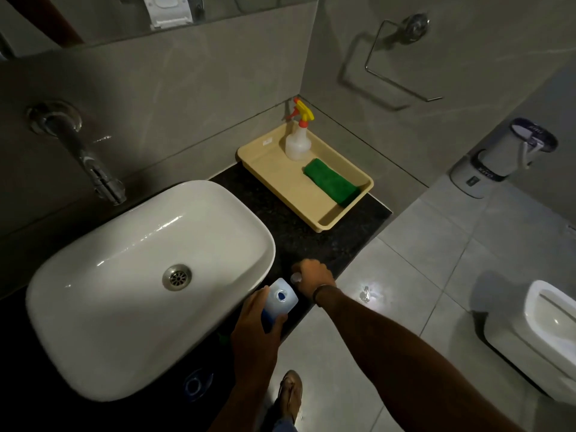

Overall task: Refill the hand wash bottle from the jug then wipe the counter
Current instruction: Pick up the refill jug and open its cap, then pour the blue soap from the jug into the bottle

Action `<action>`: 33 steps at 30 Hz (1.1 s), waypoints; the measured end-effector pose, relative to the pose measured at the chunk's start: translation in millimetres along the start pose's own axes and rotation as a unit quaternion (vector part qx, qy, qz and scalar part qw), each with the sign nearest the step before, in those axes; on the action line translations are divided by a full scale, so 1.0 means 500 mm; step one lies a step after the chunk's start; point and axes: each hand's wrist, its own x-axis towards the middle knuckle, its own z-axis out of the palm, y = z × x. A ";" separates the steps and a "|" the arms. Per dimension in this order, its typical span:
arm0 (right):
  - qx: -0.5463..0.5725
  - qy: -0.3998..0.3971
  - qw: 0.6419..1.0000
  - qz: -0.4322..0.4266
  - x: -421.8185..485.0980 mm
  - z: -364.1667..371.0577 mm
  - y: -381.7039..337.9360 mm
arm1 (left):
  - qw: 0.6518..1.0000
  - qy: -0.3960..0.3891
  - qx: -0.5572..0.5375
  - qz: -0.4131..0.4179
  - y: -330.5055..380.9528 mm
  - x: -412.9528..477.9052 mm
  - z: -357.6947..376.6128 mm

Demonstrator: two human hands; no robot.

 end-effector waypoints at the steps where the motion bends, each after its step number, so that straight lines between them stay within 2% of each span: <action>1: -0.003 -0.006 1.000 -0.001 0.001 0.005 0.002 | 1.000 -0.001 0.000 0.000 -0.001 -0.001 0.000; 4: -0.001 -0.008 1.000 -0.010 -0.007 0.017 0.009 | 1.000 -0.001 0.000 0.000 -0.003 -0.001 0.001; 8: 0.027 0.065 0.997 -0.027 -0.043 0.022 0.024 | 1.000 -0.001 -0.006 0.008 0.008 -0.005 -0.005; 12: 0.117 0.111 0.987 -0.024 -0.109 0.048 0.042 | 0.997 0.030 -0.044 0.059 0.036 -0.037 -0.037; 14: 0.163 0.108 0.980 -0.034 -0.146 0.071 0.046 | 0.994 0.042 -0.035 0.092 0.030 -0.068 -0.074; 17: 0.230 0.093 0.967 -0.054 -0.192 0.106 0.036 | 0.992 0.076 -0.017 0.097 -0.019 -0.123 -0.151; 22: 0.346 0.137 0.926 -0.055 -0.221 0.155 -0.033 | 0.988 0.151 -0.029 0.018 -0.160 -0.230 -0.235; 25: 0.379 0.176 0.907 -0.044 -0.220 0.176 -0.070 | 0.986 0.139 -0.029 -0.088 -0.233 -0.262 -0.240; 27: 0.398 0.197 0.895 -0.039 -0.217 0.189 -0.087 | 0.984 0.118 -0.037 -0.130 -0.259 -0.258 -0.234; 29: 0.405 0.217 0.888 -0.033 -0.210 0.202 -0.094 | 0.984 0.101 -0.049 -0.141 -0.267 -0.242 -0.226; 33: 0.418 0.233 0.878 -0.014 -0.195 0.216 -0.094 | 0.989 0.070 -0.070 -0.111 -0.274 -0.202 -0.203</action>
